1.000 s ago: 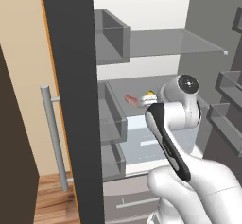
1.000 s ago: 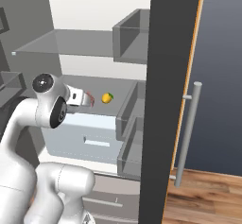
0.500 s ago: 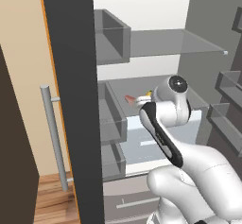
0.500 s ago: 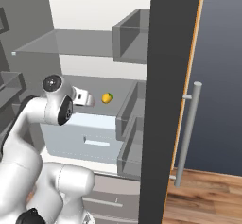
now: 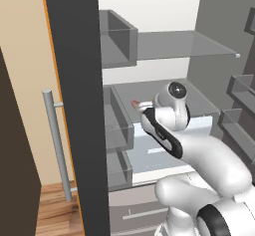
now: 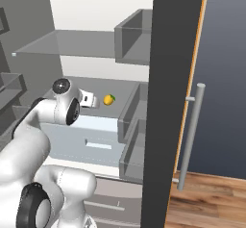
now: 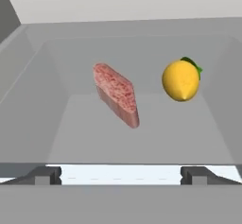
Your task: Place one lemon and one steak in each tupperware on the nearby counter, to pack two identical lunches.
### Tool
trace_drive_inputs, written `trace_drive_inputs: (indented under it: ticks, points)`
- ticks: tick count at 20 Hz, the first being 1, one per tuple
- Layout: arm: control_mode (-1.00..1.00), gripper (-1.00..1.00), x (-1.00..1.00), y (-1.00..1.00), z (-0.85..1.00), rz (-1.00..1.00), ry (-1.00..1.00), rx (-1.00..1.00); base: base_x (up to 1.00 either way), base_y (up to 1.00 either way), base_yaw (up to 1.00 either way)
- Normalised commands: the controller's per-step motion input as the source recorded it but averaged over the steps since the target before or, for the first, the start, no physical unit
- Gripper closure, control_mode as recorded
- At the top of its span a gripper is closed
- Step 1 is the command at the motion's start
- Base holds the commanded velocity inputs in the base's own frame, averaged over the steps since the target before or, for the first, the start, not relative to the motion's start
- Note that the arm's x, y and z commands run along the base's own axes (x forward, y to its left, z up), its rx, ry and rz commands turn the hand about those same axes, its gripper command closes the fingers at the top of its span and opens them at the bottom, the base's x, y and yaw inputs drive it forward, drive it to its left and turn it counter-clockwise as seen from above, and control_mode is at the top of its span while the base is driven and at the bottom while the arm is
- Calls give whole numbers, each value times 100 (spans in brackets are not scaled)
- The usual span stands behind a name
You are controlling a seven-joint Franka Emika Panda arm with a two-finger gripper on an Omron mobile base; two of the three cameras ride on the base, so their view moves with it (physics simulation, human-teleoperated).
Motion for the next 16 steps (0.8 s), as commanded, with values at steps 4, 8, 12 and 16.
trace_drive_inputs:
  ticks: [4,8,12,16]
  points:
    - [-100,-100,47,0,-10,0,11,0,0,0,0]
    - [-100,-100,48,0,-9,0,12,0,0,0,0]
    - [-100,-100,44,4,-21,0,5,0,0,0,0]
    - [-100,-100,39,7,-32,0,0,0,0,0,0]
